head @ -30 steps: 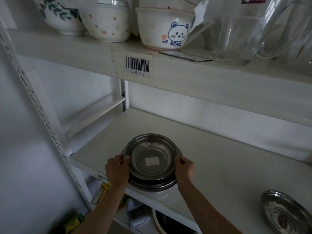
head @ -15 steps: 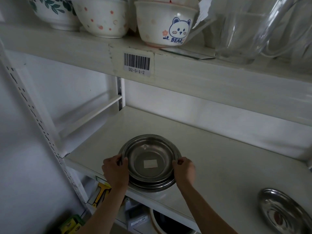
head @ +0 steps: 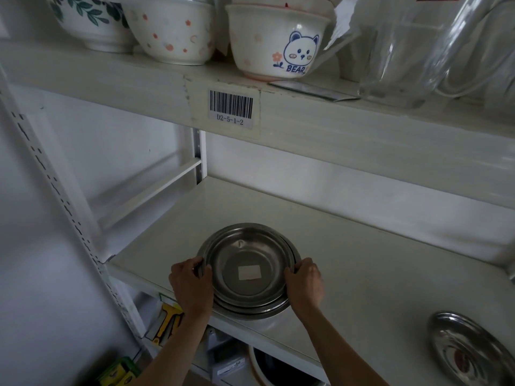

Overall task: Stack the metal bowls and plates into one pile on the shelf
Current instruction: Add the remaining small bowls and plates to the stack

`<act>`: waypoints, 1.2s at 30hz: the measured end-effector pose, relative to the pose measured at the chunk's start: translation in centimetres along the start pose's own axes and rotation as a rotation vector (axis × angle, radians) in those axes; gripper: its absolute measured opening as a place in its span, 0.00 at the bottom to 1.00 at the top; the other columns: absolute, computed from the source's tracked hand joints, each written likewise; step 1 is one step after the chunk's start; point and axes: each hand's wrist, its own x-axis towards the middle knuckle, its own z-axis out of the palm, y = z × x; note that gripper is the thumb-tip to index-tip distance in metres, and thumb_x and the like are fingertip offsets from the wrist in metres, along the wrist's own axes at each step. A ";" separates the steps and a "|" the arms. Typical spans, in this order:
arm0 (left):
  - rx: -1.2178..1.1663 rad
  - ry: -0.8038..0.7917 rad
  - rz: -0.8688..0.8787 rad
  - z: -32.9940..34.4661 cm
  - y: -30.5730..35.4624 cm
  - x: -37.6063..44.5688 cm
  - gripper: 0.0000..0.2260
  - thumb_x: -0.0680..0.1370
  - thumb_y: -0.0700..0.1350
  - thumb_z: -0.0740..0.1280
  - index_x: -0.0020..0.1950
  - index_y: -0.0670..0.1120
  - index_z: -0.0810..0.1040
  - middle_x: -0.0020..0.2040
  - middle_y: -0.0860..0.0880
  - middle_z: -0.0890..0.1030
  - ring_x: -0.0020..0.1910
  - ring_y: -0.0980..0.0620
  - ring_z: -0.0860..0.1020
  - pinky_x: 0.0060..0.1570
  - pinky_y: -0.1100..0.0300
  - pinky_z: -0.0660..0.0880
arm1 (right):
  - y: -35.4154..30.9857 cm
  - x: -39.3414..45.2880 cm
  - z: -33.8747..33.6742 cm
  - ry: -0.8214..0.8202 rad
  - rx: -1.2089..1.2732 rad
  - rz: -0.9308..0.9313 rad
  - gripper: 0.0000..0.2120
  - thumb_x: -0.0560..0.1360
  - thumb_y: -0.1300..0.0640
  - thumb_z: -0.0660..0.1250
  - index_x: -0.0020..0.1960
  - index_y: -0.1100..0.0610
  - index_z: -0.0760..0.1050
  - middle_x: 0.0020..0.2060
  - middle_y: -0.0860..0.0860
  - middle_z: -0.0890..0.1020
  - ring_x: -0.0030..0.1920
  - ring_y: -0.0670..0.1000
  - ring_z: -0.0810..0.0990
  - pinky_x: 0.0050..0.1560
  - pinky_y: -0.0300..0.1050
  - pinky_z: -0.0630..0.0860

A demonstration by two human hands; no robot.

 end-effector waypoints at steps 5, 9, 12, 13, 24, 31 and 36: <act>-0.042 -0.016 -0.011 -0.2 0.4 -0.1 0.15 0.72 0.41 0.71 0.57 0.44 0.77 0.52 0.45 0.73 0.49 0.47 0.74 0.50 0.48 0.77 | 0.5 -0.1 0.1 0.022 0.053 -0.015 0.05 0.73 0.58 0.65 0.46 0.57 0.70 0.46 0.53 0.76 0.41 0.56 0.76 0.39 0.49 0.74; -0.105 -0.045 -0.105 -0.2 1.0 -0.1 0.24 0.73 0.41 0.72 0.68 0.42 0.71 0.60 0.42 0.71 0.49 0.48 0.73 0.47 0.54 0.73 | 1.4 -0.1 -0.1 0.037 0.094 -0.021 0.10 0.75 0.52 0.69 0.48 0.55 0.69 0.48 0.53 0.77 0.40 0.54 0.75 0.39 0.47 0.72; -0.169 -0.049 -0.178 -0.2 1.0 0.3 0.25 0.74 0.43 0.71 0.69 0.42 0.69 0.60 0.42 0.71 0.48 0.49 0.73 0.47 0.55 0.71 | 1.9 0.0 0.2 0.043 0.143 0.011 0.16 0.74 0.49 0.71 0.54 0.55 0.69 0.53 0.53 0.78 0.43 0.53 0.75 0.41 0.45 0.69; -0.174 -0.056 -0.200 -0.2 0.9 0.5 0.25 0.74 0.44 0.71 0.69 0.42 0.69 0.60 0.42 0.72 0.48 0.48 0.73 0.47 0.55 0.71 | 2.0 0.0 0.2 0.034 0.167 0.035 0.18 0.74 0.48 0.71 0.57 0.56 0.70 0.55 0.54 0.77 0.44 0.54 0.76 0.42 0.46 0.69; -0.320 -0.249 -0.280 -0.2 0.2 1.6 0.07 0.76 0.45 0.68 0.52 0.44 0.77 0.43 0.44 0.80 0.42 0.45 0.78 0.41 0.58 0.74 | 2.2 1.7 1.6 -0.259 0.707 0.327 0.18 0.76 0.44 0.67 0.50 0.60 0.78 0.41 0.56 0.81 0.40 0.54 0.79 0.41 0.48 0.76; -0.410 -0.255 -0.321 -0.1 0.7 1.3 0.06 0.76 0.43 0.68 0.51 0.46 0.77 0.43 0.46 0.80 0.42 0.48 0.78 0.40 0.60 0.73 | 2.6 1.3 1.7 -0.198 0.834 0.306 0.09 0.76 0.53 0.69 0.43 0.58 0.82 0.36 0.57 0.82 0.38 0.55 0.79 0.40 0.48 0.75; -0.410 -0.269 -0.305 0.3 1.4 0.7 0.04 0.76 0.42 0.69 0.49 0.45 0.78 0.42 0.44 0.79 0.40 0.47 0.77 0.37 0.61 0.73 | 3.7 1.3 1.4 -0.165 0.833 0.321 0.09 0.76 0.54 0.69 0.40 0.57 0.81 0.36 0.59 0.83 0.39 0.56 0.79 0.41 0.49 0.75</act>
